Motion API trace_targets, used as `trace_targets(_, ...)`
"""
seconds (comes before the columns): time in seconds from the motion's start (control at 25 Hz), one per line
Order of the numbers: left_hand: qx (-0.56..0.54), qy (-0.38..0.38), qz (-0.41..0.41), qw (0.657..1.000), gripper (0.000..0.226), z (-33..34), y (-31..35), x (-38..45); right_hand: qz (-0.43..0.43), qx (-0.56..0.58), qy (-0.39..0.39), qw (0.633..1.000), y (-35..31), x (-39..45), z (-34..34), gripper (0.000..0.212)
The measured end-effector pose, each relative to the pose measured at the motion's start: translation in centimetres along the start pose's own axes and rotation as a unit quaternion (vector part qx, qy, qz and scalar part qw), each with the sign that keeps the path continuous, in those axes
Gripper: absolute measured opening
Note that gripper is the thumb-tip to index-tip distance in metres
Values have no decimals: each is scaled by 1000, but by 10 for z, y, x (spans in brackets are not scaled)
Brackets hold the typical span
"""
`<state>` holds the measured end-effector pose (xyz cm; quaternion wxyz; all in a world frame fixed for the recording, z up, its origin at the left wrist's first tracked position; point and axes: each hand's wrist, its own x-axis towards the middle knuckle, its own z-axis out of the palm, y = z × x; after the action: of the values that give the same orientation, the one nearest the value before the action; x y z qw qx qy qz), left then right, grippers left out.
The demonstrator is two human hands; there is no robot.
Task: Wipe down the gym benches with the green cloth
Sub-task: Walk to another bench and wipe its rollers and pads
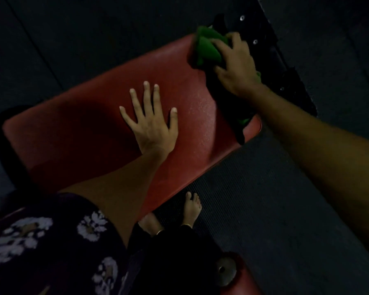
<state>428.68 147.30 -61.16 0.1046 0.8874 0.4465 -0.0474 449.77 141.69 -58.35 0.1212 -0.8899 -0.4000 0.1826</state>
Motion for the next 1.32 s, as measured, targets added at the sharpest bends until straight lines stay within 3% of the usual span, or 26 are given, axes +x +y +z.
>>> trace_targets(0.12,16,-5,-6,1000,66,1,0,1,-7,51,-11,999,4,17,0,55)
trace_targets(0.24,10,-10,-10,1000,66,1,1,-2,-36,102,-56,993,30,-24,-6,60)
trace_targets(0.4,0,-9,-2,1000,66,0,1,-3,31,136,-31,990,52,-93,1,63)
trace_targets(0.68,6,-11,-7,1000,67,-1,2,5,53,80,1,995,3,24,4,55)
trace_targets(0.92,11,-5,-11,1000,65,1,-1,9,13,100,-7,995,35,-31,8,55)
trace_targets(1.08,3,7,0,1000,64,0,2,11,137,152,95,974,44,-116,20,55)
trace_targets(1.2,-4,-2,3,1000,65,2,5,10,280,220,196,914,19,-141,36,57)
trace_targets(1.32,-51,-43,38,997,67,-7,0,12,392,250,230,855,-42,-168,68,59)
